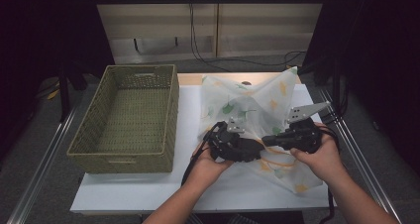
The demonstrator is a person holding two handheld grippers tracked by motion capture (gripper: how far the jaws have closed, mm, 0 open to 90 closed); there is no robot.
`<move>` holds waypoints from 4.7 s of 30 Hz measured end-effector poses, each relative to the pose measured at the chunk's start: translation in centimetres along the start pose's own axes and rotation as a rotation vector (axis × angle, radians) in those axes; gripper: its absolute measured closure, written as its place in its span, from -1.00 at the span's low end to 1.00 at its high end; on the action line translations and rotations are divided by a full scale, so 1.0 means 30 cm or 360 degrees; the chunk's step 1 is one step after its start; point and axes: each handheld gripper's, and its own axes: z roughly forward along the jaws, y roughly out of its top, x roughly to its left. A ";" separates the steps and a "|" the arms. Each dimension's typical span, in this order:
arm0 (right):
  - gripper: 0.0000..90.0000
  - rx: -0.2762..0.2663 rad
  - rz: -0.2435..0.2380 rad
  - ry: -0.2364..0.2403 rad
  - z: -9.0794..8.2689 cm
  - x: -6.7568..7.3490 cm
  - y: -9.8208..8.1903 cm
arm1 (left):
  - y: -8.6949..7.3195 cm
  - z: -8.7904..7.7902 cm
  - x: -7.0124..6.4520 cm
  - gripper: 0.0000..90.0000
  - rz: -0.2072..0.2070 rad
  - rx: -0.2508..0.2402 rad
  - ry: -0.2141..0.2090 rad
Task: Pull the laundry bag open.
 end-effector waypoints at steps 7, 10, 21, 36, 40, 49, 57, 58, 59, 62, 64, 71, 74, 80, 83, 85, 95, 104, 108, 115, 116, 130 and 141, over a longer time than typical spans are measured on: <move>1.00 0.0009 -0.0018 -0.0002 0.006 0.008 0.007 | -0.056 -0.096 -0.022 -0.22 0.0033 -0.0002 -0.0029; 1.00 0.0020 -0.0017 0.0001 0.008 0.010 0.005 | -0.083 -0.125 -0.019 -0.22 0.0029 0.0010 0.0002; 0.80 0.0052 -0.0033 -0.0149 -0.002 0.039 -0.026 | -0.159 -0.158 -0.003 -0.20 -0.0021 0.0026 0.0023; 0.74 0.0160 -0.0045 -0.0109 0.021 0.099 -0.095 | -0.172 -0.237 0.010 -0.22 -0.0021 0.0099 -0.0026; 0.65 0.0205 -0.0013 -0.0172 0.052 0.084 -0.118 | -0.170 -0.258 0.010 -0.22 0.0002 0.0134 -0.0028; 0.59 0.0327 0.0040 -0.0157 0.136 0.054 -0.159 | -0.176 -0.273 0.026 -0.22 0.0007 0.0175 -0.0052; 0.52 0.0449 0.0089 -0.0222 0.194 0.020 -0.187 | -0.189 -0.266 0.048 -0.23 0.0019 0.0185 -0.0068; 0.49 0.0462 0.0097 -0.0229 0.200 0.018 -0.187 | -0.190 -0.265 0.043 -0.24 -0.0011 0.0163 -0.0060; 0.46 0.0469 0.0093 -0.0223 0.208 0.015 -0.189 | -0.189 -0.267 0.044 -0.24 -0.0003 0.0173 -0.0064; 0.41 0.0506 0.0102 -0.0221 0.226 0.014 -0.191 | -0.188 -0.270 0.040 -0.24 -0.0012 0.0163 -0.0062; 0.38 0.0533 0.0117 -0.0221 0.240 0.015 -0.193 | -0.188 -0.272 0.044 -0.25 0.0031 0.0195 -0.0067; 0.22 0.0568 0.0157 -0.0207 0.269 0.007 -0.202 | -0.191 -0.272 0.038 -0.26 -0.0009 0.0165 -0.0058; 0.19 0.0578 0.0195 -0.0180 0.277 0.000 -0.207 | -0.191 -0.270 0.041 -0.26 0.0007 0.0172 -0.0046; 0.43 0.0593 0.0177 -0.0159 0.289 -0.001 -0.208 | -0.192 -0.258 0.036 -0.26 0.0026 0.0185 -0.0057; 0.86 0.0583 0.0162 -0.0125 0.292 0.008 -0.208 | -0.191 -0.261 0.035 -0.26 0.0010 0.0175 -0.0046; 1.00 0.0578 0.0121 -0.0132 0.293 0.017 -0.205 | -0.194 -0.259 0.034 -0.26 -0.0021 0.0148 -0.0049; 1.00 0.0505 -0.0081 -0.0079 0.244 0.099 -0.190 | -0.195 -0.253 0.029 -0.26 -0.0066 0.0128 -0.0044; 1.00 0.0519 -0.0249 0.0027 0.209 0.183 -0.215 | -0.177 -0.233 0.028 -0.25 0.0053 0.0212 -0.0059; 1.00 0.0557 -0.0238 0.0080 0.213 0.198 -0.240 | -0.178 -0.232 0.033 -0.25 0.0050 0.0202 -0.0054; 0.83 0.0480 -0.0193 0.0108 0.189 0.185 -0.227 | -0.168 -0.220 0.032 -0.26 -0.0007 0.0146 0.0046; 0.82 0.0465 -0.0184 0.0108 0.181 0.182 -0.223 | -0.164 -0.218 0.035 -0.28 -0.0017 0.0142 0.0082; 0.51 0.0209 -0.0156 -0.0053 0.071 0.159 -0.095 | -0.145 -0.148 0.089 -0.40 -0.0102 0.0193 0.0158; 0.20 0.0199 -0.0124 -0.0198 0.146 0.081 -0.036 | -0.137 -0.104 0.102 0.00 -0.0136 0.0133 0.0042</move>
